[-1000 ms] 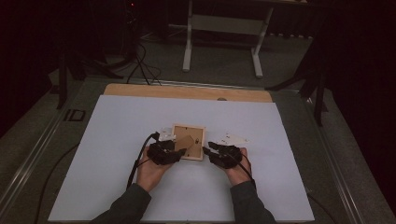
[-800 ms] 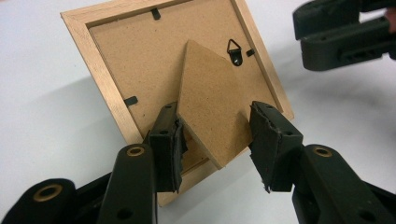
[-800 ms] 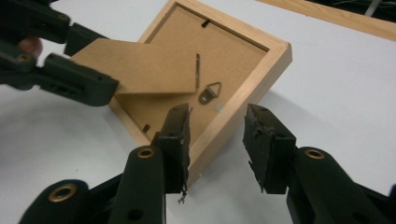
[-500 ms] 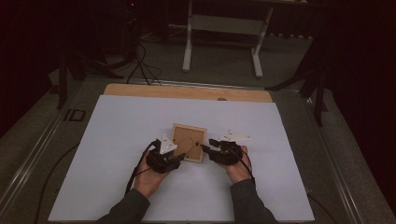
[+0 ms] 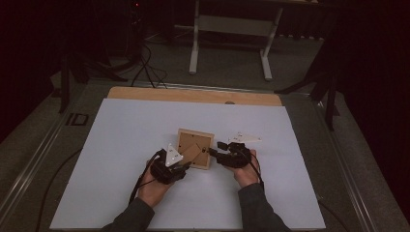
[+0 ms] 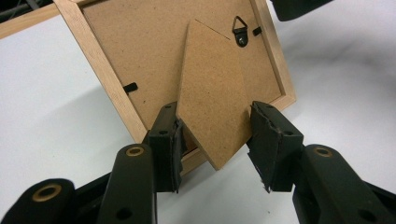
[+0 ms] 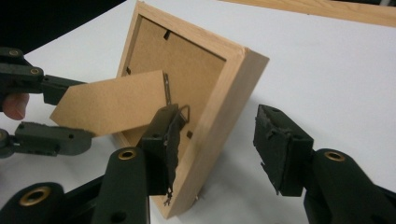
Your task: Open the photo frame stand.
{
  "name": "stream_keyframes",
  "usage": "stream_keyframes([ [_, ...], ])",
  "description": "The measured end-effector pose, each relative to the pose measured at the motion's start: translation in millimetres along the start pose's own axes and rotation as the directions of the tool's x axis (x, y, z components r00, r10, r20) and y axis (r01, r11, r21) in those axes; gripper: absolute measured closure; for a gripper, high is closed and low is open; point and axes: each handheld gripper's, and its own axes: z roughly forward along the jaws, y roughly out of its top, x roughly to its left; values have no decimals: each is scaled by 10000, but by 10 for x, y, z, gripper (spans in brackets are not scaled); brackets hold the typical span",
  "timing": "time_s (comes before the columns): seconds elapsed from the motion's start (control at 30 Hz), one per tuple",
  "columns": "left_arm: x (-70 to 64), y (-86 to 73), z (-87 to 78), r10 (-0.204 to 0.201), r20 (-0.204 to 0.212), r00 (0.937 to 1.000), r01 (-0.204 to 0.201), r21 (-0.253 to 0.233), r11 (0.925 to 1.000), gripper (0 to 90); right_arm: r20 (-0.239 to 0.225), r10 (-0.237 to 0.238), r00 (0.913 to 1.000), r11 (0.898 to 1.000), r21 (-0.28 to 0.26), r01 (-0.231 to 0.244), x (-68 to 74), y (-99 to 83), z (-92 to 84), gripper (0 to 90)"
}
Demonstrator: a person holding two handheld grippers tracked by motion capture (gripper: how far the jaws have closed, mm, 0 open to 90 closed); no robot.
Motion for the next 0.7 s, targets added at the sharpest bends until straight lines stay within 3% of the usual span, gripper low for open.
stream_keyframes([
  [0.33,8,-43,-12,98,15,10000,-98,-21,9999,560,-171,-209,9996,9995,221,213,14,90,148,446],
  [0.53,-2,-51,-19,246,-15,9997,-246,16,9997,560,-669,126,9977,9993,361,-102,-72,119,243,422],
  [0.63,1,-52,-19,205,18,9998,-205,15,9998,560,-968,-20,9953,9993,366,55,-69,134,251,435],
  [0.7,10,-54,-21,173,70,9998,-173,67,9998,560,-804,-196,9966,9987,445,233,-50,131,248,452],
])
